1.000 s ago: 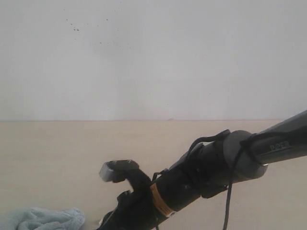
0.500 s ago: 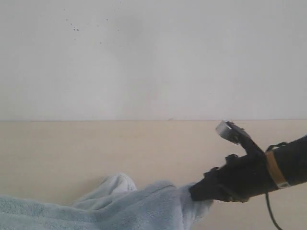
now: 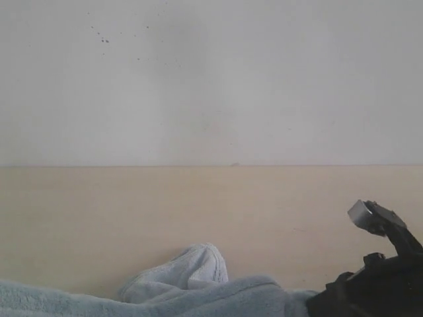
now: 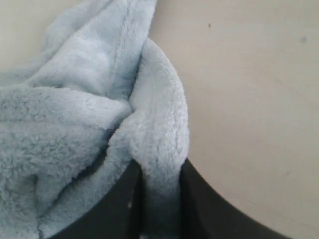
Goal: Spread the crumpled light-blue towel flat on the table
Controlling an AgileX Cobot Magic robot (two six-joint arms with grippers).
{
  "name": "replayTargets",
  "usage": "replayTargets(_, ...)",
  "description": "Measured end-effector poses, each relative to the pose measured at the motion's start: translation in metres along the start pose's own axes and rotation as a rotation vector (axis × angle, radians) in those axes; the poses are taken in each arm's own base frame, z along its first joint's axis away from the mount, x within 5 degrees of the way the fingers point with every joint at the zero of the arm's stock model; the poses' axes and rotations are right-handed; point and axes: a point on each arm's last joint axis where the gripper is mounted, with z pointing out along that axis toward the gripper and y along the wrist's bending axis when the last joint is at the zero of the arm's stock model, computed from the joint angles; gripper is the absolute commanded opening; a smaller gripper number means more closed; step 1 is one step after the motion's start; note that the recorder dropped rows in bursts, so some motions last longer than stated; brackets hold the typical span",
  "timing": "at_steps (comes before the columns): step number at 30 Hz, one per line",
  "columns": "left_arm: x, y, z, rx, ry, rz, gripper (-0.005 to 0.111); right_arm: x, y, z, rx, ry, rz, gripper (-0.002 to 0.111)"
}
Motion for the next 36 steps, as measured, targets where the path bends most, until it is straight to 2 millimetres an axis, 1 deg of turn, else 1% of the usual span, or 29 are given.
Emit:
replayTargets(3,0.0,0.0,0.0,0.001,0.004,-0.001,0.004,0.013,-0.005,0.002,0.045,0.024,0.021,0.021)
replayTargets(4,0.0,0.0,0.0,0.001,0.004,-0.001,0.004,0.014,-0.005,0.002,0.049,0.027,0.024,0.031)
replayTargets(5,0.0,0.0,0.0,0.005,0.004,-0.002,0.004,0.016,-0.006,0.002,0.051,0.031,0.025,0.05)
replayTargets(6,0.0,-0.001,0.0,0.011,0.004,-0.006,0.004,0.016,-0.006,0.002,0.049,0.031,0.024,0.065)
replayTargets(7,0.0,-0.001,0.0,0.015,0.004,-0.008,0.004,0.016,-0.005,0.002,0.044,0.032,0.024,0.073)
replayTargets(8,0.0,-0.002,0.0,0.02,0.004,-0.01,0.004,0.017,-0.004,0.002,0.036,0.034,0.025,0.071)
replayTargets(9,0.0,-0.002,0.0,0.022,0.004,-0.011,0.004,0.017,-0.003,0.002,0.025,0.035,0.029,0.064)
replayTargets(10,0.0,-0.002,0.0,0.024,0.004,-0.012,0.004,0.016,-0.001,0.002,0.003,0.037,0.03,0.06)
replayTargets(11,0.0,-0.002,0.0,0.025,0.004,-0.013,0.004,0.013,0.002,0.002,-0.026,0.034,0.022,0.059)
replayTargets(14,0.0,-0.003,0.0,0.033,0.004,-0.017,0.004,-0.004,0.008,-0.001,-0.085,0.003,-0.006,0.059)
replayTargets(21,0.0,-0.003,0.0,0.034,0.004,-0.018,0.004,-0.055,0.017,-0.013,-0.096,-0.113,-0.062,0.059)
replayTargets(24,0.0,-0.003,0.0,0.034,0.004,-0.018,0.004,-0.069,0.021,-0.017,-0.114,-0.143,-0.077,0.059)
replayTargets(28,0.0,-0.003,0.0,0.034,0.004,-0.011,0.004,-0.068,0.033,-0.015,-0.185,-0.116,-0.088,0.059)
replayTargets(32,0.0,-0.004,0.0,0.041,0.004,-0.013,0.004,-0.058,0.053,0.0,-0.231,-0.053,-0.141,0.059)
replayTargets(36,0.0,-0.006,0.0,0.064,0.003,-0.025,0.004,-0.053,0.066,0.014,-0.196,-0.028,-0.188,0.059)
